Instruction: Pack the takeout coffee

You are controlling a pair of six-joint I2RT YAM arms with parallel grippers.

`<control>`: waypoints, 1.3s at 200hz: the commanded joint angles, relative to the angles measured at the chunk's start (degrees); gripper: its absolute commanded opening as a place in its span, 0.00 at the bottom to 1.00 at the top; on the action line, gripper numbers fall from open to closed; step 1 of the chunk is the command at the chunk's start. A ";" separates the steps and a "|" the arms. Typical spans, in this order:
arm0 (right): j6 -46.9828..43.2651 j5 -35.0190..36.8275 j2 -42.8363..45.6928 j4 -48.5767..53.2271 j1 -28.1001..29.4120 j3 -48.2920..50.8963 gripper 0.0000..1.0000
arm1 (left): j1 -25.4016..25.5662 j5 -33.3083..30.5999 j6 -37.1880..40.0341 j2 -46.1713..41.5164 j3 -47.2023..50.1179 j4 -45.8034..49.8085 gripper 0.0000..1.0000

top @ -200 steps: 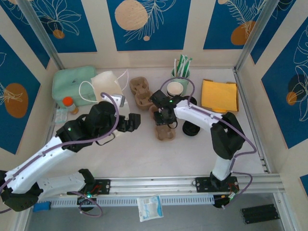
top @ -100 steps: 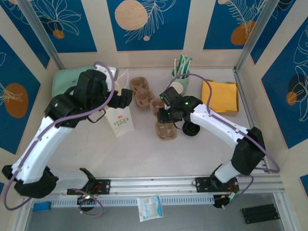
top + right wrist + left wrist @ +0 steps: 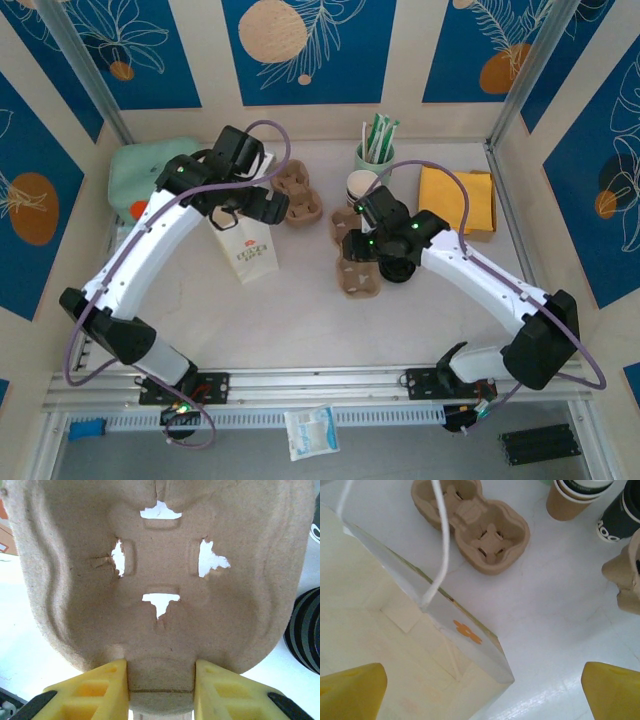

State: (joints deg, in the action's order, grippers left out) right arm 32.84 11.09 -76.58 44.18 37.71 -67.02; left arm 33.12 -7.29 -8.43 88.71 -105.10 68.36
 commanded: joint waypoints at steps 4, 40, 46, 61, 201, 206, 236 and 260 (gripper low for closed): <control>0.47 -2.02 2.08 -0.25 -0.80 0.91 0.33 | -0.50 3.29 1.41 0.89 0.85 2.22 0.99; 0.16 -2.68 2.40 -0.67 -1.74 1.25 0.32 | -0.47 5.72 1.05 1.38 4.43 1.69 1.00; 0.12 -2.82 2.40 -0.86 -1.85 1.28 0.32 | -0.47 6.19 1.00 1.47 4.91 1.61 1.00; 0.03 -3.18 2.31 -1.17 -2.28 1.28 0.32 | -0.34 7.36 0.81 1.63 5.50 1.90 0.99; -0.45 -5.13 1.35 -3.10 -4.97 1.50 0.31 | 10.31 19.08 -7.97 -4.45 11.32 -2.90 1.00; -0.45 -5.20 1.28 -3.14 -5.00 1.46 0.30 | 11.01 18.99 -8.36 -4.51 11.51 -3.16 0.99; -0.58 -5.14 1.22 -3.14 -5.32 1.37 0.31 | 15.32 18.06 -10.68 -4.90 12.18 -4.92 0.99; -0.67 -5.10 1.50 -3.05 -5.78 1.70 0.31 | 18.53 17.70 -12.83 -4.95 12.55 -6.83 0.99</control>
State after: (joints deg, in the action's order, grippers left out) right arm 32.95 7.22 -75.44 41.19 32.58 -65.87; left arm 48.86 10.28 -17.87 84.99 -93.49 63.99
